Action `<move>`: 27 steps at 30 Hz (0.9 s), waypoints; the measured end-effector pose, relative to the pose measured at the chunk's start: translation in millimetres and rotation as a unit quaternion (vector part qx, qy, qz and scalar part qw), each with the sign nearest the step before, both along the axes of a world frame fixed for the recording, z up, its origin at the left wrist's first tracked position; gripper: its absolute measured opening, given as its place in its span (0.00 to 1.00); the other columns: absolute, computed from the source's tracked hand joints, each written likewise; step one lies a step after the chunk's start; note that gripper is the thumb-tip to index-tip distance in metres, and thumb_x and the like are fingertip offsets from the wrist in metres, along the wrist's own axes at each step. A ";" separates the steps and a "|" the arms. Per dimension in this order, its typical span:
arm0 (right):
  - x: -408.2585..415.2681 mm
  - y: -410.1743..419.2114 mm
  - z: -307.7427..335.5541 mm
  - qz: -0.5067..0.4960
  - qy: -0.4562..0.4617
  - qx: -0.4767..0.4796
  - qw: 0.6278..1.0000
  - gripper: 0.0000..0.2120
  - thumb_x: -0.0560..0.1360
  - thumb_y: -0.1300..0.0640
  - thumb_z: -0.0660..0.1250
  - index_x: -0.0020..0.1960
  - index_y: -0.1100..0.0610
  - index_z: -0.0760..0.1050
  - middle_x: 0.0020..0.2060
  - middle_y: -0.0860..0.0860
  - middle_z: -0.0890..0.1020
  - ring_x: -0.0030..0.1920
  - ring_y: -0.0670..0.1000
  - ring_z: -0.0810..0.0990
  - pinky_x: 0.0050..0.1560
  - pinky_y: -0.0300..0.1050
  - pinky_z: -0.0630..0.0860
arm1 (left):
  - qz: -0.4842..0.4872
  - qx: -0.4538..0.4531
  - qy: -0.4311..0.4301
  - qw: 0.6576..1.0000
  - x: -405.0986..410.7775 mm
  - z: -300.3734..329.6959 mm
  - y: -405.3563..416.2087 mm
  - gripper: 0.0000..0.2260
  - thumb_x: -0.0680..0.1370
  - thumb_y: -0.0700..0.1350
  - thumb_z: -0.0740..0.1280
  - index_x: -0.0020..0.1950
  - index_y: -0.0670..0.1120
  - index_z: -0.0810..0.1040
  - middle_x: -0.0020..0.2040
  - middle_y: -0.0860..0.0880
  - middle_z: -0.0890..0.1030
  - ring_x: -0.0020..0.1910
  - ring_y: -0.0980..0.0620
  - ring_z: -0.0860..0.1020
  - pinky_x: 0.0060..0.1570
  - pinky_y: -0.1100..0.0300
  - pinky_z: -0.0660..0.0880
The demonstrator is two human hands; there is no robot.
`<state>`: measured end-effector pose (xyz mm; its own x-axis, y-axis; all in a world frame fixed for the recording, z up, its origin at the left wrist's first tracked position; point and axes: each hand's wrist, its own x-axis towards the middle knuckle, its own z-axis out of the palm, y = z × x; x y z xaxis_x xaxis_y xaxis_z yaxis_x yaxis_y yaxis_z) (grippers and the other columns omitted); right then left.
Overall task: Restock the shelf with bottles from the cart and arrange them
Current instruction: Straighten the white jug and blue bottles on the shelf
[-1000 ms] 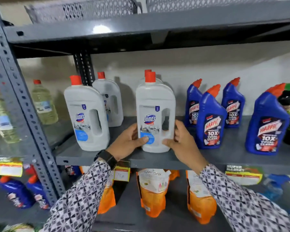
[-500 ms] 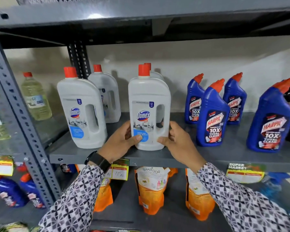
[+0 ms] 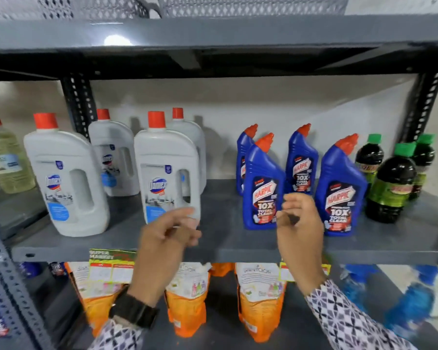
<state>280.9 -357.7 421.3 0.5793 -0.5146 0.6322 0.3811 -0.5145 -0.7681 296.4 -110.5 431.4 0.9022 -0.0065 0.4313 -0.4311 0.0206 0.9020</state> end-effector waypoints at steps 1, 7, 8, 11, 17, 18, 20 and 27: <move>3.7 -13.3 4.2 0.000 0.022 -0.009 1.000 0.21 0.75 0.70 0.73 0.65 0.56 0.76 0.56 0.52 0.80 0.54 0.51 0.81 0.53 0.40 0.80 | -0.040 0.035 0.016 0.998 -1.3 0.0 -25.0 0.13 0.80 0.36 0.68 0.55 0.54 0.85 0.48 0.44 0.88 0.41 0.53 0.85 0.43 0.62 0.83; 28.5 -46.7 17.6 0.166 0.193 -0.075 0.964 0.31 0.76 0.64 0.76 0.75 0.53 0.69 0.66 0.52 0.82 0.66 0.52 0.82 0.69 0.56 0.78 | -0.121 0.169 0.027 0.978 33.2 18.6 -112.6 0.27 0.81 0.36 0.67 0.78 0.45 0.64 0.70 0.49 0.76 0.61 0.58 0.78 0.60 0.69 0.78; 29.3 -48.3 15.9 0.167 0.195 -0.082 0.963 0.29 0.76 0.64 0.76 0.73 0.53 0.69 0.66 0.53 0.82 0.66 0.53 0.82 0.68 0.58 0.79 | -0.121 0.181 0.024 0.976 37.7 18.7 -117.7 0.26 0.81 0.35 0.67 0.78 0.43 0.65 0.70 0.47 0.77 0.63 0.55 0.78 0.64 0.63 0.77; 28.7 -53.2 9.9 0.156 0.187 -0.090 0.966 0.29 0.76 0.62 0.76 0.73 0.52 0.69 0.65 0.52 0.82 0.65 0.53 0.82 0.66 0.58 0.81 | -0.095 0.214 0.020 0.972 43.3 12.9 -122.5 0.23 0.80 0.38 0.69 0.75 0.46 0.69 0.67 0.48 0.81 0.57 0.62 0.80 0.62 0.66 0.78; 18.0 -61.6 -0.6 0.149 0.175 -0.096 0.968 0.32 0.76 0.59 0.77 0.74 0.49 0.66 0.64 0.51 0.83 0.63 0.51 0.84 0.62 0.55 0.83 | -0.093 0.209 0.000 0.973 44.2 0.8 -119.5 0.20 0.79 0.39 0.70 0.68 0.55 0.72 0.59 0.58 0.83 0.57 0.65 0.82 0.55 0.69 0.79; 17.3 -62.6 -1.4 0.149 0.176 -0.097 0.968 0.32 0.76 0.59 0.77 0.74 0.50 0.66 0.64 0.51 0.83 0.63 0.51 0.84 0.63 0.55 0.83 | -0.091 0.205 -0.001 0.975 44.6 -0.8 -120.2 0.20 0.79 0.39 0.70 0.66 0.57 0.72 0.59 0.58 0.83 0.57 0.64 0.82 0.56 0.68 0.79; 17.2 -63.2 -2.2 0.147 0.175 -0.099 0.969 0.32 0.76 0.59 0.77 0.74 0.50 0.66 0.64 0.49 0.83 0.63 0.50 0.83 0.63 0.54 0.83 | -0.086 0.202 0.003 0.976 45.1 -3.4 -121.3 0.20 0.79 0.40 0.71 0.66 0.59 0.72 0.60 0.57 0.83 0.60 0.61 0.82 0.59 0.64 0.79; 10.1 -60.5 -0.9 0.146 0.167 -0.109 0.969 0.34 0.77 0.58 0.77 0.77 0.48 0.65 0.64 0.47 0.81 0.62 0.44 0.80 0.60 0.42 0.81 | -0.089 0.202 0.011 0.975 43.1 -2.6 -121.3 0.26 0.78 0.43 0.71 0.74 0.56 0.69 0.63 0.58 0.82 0.61 0.63 0.81 0.64 0.58 0.79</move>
<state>291.0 -418.2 420.3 0.8707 -0.1737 0.4602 0.2843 -0.5857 -0.7590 339.6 -231.7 428.8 0.8801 -0.3289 0.3425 -0.4344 -0.2663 0.8604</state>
